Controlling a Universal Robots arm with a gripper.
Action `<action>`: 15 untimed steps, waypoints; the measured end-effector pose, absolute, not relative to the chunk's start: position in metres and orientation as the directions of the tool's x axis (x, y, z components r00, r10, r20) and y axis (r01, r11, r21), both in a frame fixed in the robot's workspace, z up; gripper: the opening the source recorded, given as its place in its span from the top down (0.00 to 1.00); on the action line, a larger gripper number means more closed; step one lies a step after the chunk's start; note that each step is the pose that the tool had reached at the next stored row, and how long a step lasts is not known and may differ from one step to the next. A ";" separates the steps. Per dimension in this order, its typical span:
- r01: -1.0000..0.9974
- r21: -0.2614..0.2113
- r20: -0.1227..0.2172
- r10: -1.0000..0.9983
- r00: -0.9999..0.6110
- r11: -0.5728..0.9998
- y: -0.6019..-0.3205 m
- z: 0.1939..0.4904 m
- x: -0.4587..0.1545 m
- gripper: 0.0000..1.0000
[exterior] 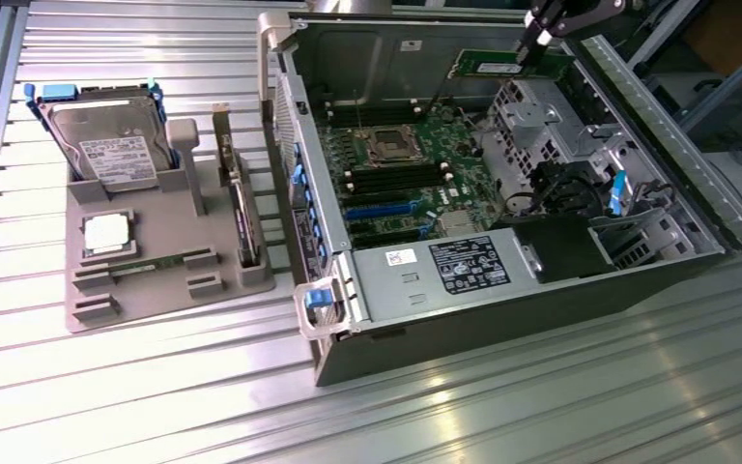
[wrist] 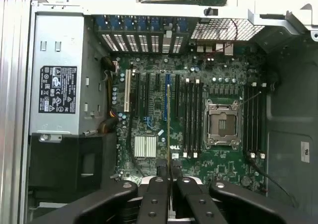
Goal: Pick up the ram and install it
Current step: 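Pick up the ram and move it above insertion slot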
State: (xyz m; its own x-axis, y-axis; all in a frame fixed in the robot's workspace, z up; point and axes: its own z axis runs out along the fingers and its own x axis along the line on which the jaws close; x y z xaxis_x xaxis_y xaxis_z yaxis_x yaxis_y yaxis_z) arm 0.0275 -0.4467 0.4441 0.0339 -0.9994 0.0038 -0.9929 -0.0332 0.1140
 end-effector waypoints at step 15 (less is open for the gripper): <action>-0.997 0.064 -0.092 -0.995 0.033 -0.039 -0.445 0.444 0.028 0.87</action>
